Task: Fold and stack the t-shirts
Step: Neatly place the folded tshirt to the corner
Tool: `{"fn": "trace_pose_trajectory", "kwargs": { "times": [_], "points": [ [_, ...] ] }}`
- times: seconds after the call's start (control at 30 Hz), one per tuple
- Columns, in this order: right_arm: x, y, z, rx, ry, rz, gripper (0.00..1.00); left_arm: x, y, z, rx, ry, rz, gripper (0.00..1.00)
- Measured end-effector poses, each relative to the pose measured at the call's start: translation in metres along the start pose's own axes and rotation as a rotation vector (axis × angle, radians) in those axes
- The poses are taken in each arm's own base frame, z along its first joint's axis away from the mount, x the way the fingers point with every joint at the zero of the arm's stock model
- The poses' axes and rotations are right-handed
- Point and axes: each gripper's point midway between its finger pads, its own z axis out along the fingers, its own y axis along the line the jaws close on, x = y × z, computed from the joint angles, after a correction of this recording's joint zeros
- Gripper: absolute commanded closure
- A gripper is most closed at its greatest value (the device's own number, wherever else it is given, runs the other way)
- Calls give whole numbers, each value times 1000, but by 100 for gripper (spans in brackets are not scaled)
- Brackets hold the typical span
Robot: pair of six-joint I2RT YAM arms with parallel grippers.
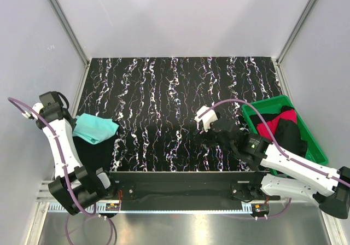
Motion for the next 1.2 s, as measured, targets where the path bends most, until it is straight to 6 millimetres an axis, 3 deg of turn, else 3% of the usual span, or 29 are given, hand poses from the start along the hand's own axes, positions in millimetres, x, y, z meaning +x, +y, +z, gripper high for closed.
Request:
{"fn": "trace_pose_trajectory", "kwargs": {
  "times": [0.43, 0.5, 0.63, 0.67, 0.7, 0.83, 0.93, 1.03, 1.13, 1.2],
  "points": [
    [3, -1, -3, 0, -6, 2, 21, 21, 30, 12, -95, 15, -74, 99],
    [3, -1, -4, 0, -8, 3, 21, 27, 37, 17, -121, 26, -91, 70],
    [4, -1, -5, 0, -7, 2, 21, 33, 50, 21, -172, 43, -127, 31],
    [4, -2, -5, 0, -6, 2, 21, 32, 52, 21, -180, 38, -134, 8],
    [5, -2, -5, 0, -6, 2, 21, 31, 54, 20, -194, 31, -142, 1],
    [7, -2, -6, 0, 0, 0, 21, 21, 58, 10, -220, 7, -155, 1],
    [7, -1, -6, 0, 1, 6, 21, 0, 40, -4, -158, -38, -167, 1],
    [7, 0, -6, -2, 1, 40, 19, 0, -5, -20, -23, -65, -86, 1],
    [7, 6, -5, -13, 3, 124, 18, 40, -79, -45, 196, -42, 114, 1],
    [6, 12, -5, -28, 2, 214, 16, 90, -129, -70, 374, -2, 280, 1]
  ]
}}
